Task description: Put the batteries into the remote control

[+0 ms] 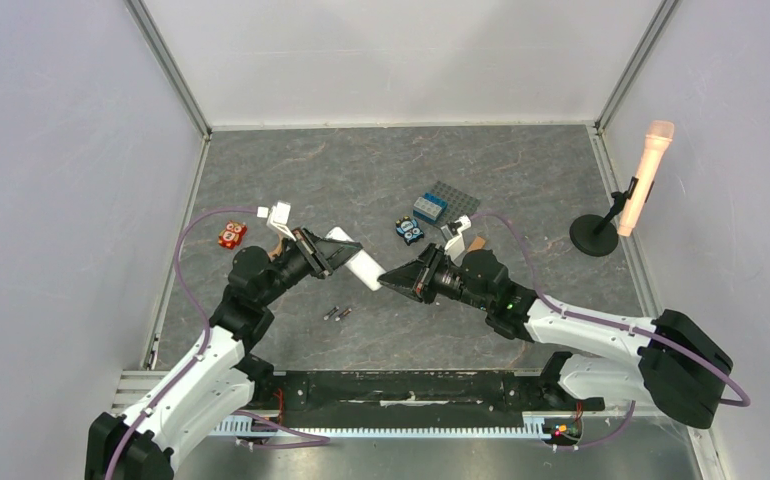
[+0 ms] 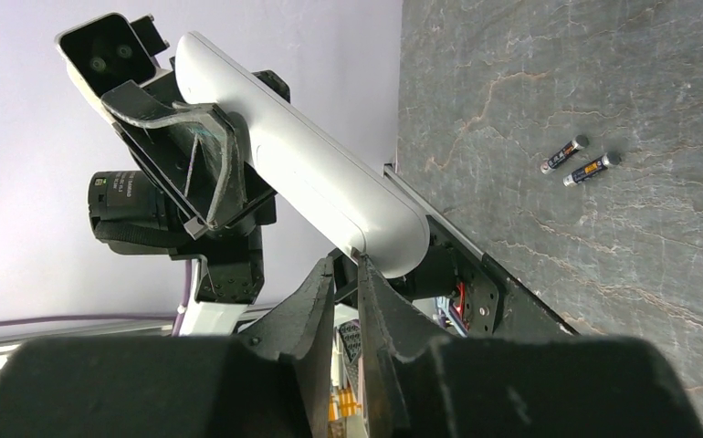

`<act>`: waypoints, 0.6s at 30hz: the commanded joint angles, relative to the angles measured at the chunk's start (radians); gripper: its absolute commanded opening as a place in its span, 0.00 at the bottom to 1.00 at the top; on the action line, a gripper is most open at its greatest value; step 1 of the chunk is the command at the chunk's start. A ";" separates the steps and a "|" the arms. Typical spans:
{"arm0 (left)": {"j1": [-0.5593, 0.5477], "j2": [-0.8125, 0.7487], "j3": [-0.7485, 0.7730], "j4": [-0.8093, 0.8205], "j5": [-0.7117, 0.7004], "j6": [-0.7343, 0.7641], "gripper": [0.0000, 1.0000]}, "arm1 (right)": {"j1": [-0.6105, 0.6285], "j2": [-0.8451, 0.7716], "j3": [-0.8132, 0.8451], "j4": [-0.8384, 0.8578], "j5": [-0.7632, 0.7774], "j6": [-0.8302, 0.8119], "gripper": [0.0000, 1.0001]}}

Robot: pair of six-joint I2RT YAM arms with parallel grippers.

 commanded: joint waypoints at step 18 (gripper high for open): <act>0.001 -0.013 -0.010 0.127 0.086 -0.077 0.02 | 0.000 0.040 -0.019 0.162 0.037 -0.039 0.14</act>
